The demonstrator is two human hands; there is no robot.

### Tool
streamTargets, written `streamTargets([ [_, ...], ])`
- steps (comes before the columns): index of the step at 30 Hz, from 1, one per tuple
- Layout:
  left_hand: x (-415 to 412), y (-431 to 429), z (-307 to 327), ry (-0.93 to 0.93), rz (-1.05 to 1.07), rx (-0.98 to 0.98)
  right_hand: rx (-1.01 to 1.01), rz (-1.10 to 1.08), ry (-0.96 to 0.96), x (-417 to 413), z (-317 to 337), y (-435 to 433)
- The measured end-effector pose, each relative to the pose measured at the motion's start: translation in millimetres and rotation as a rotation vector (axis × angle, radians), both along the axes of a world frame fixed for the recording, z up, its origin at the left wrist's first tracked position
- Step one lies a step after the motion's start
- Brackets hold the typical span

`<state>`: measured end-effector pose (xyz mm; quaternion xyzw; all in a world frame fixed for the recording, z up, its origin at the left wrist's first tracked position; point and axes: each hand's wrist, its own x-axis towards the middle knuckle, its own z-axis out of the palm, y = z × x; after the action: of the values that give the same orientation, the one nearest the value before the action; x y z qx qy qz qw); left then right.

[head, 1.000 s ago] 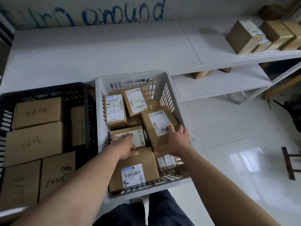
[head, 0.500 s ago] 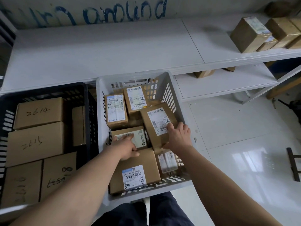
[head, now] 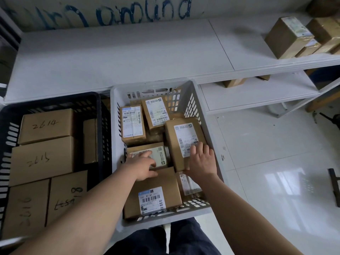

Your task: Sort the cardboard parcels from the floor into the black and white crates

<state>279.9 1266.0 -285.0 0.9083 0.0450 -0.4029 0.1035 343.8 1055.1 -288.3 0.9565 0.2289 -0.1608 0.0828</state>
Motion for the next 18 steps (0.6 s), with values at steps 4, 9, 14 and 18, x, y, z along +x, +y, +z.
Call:
streamTargets([
  [4,0,0,2,0.005,0.005,-0.009,-0.016,0.033,-0.008,5,-2,2],
  [9,2,-1,3,0.022,0.003,0.000,-0.020,0.035,-0.002,5,-3,-1],
  [14,2,-4,3,0.023,-0.011,0.037,-0.033,0.034,-0.017,1,-11,8],
  [18,3,-4,4,0.010,-0.006,0.049,0.011,0.046,0.048,9,-7,-1],
])
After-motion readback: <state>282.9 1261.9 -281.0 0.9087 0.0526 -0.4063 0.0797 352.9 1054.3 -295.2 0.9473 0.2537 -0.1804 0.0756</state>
